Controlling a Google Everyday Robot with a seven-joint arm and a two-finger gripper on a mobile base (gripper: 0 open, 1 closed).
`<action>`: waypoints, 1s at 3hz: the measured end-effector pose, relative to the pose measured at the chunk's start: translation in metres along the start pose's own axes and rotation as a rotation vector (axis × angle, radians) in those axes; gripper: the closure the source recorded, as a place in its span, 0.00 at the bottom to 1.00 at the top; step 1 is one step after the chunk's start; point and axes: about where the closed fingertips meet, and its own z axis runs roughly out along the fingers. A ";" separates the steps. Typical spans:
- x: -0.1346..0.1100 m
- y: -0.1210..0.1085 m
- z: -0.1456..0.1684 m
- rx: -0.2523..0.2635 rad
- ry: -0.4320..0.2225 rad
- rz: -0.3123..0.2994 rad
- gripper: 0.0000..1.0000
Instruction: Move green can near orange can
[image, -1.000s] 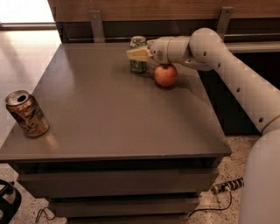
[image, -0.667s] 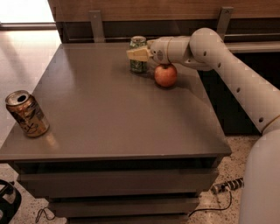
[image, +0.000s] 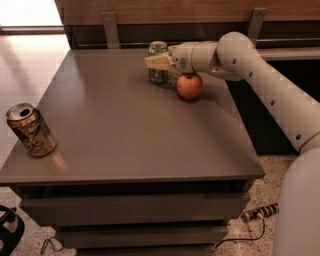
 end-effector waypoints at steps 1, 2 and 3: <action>-0.002 0.000 -0.001 0.000 0.002 -0.003 1.00; -0.002 0.000 -0.001 0.000 0.002 -0.003 1.00; -0.009 0.004 0.003 0.002 0.006 -0.023 1.00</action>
Offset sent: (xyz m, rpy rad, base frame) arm -0.0221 -0.0122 0.1258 -0.1948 -0.1086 0.0270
